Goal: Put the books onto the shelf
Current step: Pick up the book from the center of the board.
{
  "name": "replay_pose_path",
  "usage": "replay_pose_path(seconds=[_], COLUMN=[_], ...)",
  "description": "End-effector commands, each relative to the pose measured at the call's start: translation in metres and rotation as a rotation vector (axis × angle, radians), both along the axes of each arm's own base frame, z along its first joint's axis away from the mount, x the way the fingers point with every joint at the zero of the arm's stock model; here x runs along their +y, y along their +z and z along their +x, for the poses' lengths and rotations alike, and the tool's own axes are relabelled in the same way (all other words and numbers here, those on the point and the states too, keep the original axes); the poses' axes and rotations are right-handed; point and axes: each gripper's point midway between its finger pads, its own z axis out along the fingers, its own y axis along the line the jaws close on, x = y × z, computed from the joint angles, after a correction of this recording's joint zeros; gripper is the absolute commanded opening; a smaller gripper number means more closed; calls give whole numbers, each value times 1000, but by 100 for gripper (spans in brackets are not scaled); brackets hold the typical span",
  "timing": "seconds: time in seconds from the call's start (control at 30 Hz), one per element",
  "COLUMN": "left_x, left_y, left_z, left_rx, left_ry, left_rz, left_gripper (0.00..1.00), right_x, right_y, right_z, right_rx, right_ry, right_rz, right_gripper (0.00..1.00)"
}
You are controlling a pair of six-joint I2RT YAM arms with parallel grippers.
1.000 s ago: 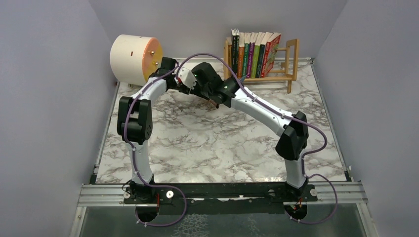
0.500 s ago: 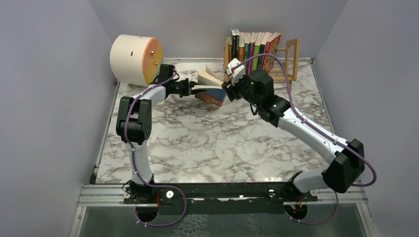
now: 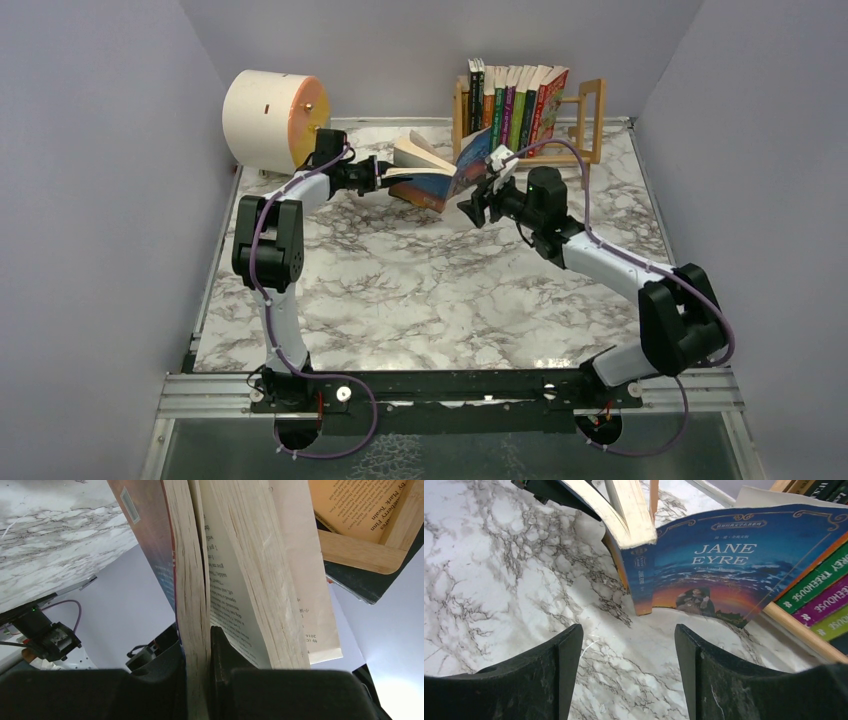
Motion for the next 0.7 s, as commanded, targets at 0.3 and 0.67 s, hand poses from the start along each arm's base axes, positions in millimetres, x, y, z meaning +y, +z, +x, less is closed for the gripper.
replay_pose_path(seconds=[0.3,0.67], left_x=[-5,-36], left_y=[56,58], left_z=[-4,-20], left_rx=[-157,-178], left_ry=[-98,-172], left_rz=[-107,-109], left_gripper=[0,0], right_x=[38,57], right_y=[-20,-48], right_z=[27,60], right_rx=[-70,-88], right_ry=[246,289], right_rz=[79,57], right_gripper=[76,87])
